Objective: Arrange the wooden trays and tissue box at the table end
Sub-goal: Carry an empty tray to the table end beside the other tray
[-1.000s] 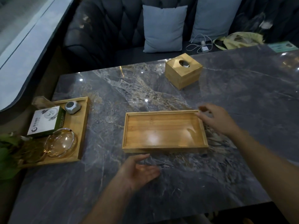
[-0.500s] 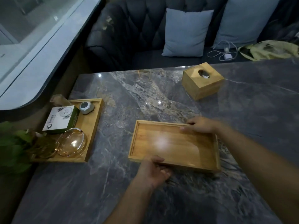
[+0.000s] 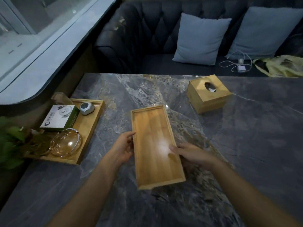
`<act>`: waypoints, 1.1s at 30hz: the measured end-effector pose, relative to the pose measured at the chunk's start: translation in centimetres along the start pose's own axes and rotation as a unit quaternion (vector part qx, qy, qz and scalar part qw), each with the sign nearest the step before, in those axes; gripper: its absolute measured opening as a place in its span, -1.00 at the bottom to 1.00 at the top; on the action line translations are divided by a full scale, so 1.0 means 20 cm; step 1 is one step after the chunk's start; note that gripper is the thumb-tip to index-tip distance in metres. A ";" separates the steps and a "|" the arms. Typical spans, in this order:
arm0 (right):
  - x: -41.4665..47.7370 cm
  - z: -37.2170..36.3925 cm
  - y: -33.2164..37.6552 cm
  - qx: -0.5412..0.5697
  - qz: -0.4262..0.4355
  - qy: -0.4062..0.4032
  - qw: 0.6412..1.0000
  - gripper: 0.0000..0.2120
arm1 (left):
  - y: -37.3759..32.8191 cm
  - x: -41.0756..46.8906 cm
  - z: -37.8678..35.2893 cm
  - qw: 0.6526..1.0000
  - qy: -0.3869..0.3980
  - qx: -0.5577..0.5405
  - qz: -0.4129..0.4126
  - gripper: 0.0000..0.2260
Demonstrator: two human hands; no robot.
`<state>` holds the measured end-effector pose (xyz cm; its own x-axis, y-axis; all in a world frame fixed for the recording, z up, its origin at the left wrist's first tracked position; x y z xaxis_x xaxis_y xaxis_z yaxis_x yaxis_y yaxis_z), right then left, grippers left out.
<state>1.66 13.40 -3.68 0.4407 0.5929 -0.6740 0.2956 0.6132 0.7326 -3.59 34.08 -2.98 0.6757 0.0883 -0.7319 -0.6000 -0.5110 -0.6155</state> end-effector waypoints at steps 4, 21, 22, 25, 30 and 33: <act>0.06 -0.06 -0.04 0.081 0.016 -0.034 0.996 -0.59 | -0.09 -0.03 0.09 0.989 -0.020 0.144 -0.031 -0.82; 0.14 -0.20 -0.06 0.218 0.082 -0.159 0.959 -0.65 | 0.15 -0.15 0.23 0.945 -0.095 0.278 -0.143 -0.64; 0.15 -0.20 -0.06 0.224 0.081 -0.164 0.957 -0.66 | 0.15 -0.14 0.24 0.945 -0.093 0.275 -0.148 -0.65; 0.19 -0.21 -0.02 0.245 0.085 -0.178 0.949 -0.67 | 0.11 -0.11 0.26 0.948 -0.064 0.270 -0.155 -0.67; 0.33 -0.29 0.11 0.242 0.085 -0.181 0.949 -0.69 | -0.04 -0.09 0.41 0.948 -0.081 0.274 -0.140 -0.69; 0.45 -0.38 0.22 0.244 0.091 -0.162 0.952 -0.70 | -0.18 -0.09 0.52 0.936 -0.089 0.299 -0.161 -0.69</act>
<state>0.51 25.48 -7.21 0.7375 0.4248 -0.5250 0.5128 0.1535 0.8447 -7.08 44.65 -2.59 0.8129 0.3236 -0.4842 -0.5455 0.1318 -0.8277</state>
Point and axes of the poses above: each hand's wrist, its own x-axis towards the middle knuckle, its own z-axis out of the back of the hand, y = z × x, the point moved 9 cm from there along x, towards the middle knuckle, and after that the axes turned 11 degrees about y, right-handed, at the moved point
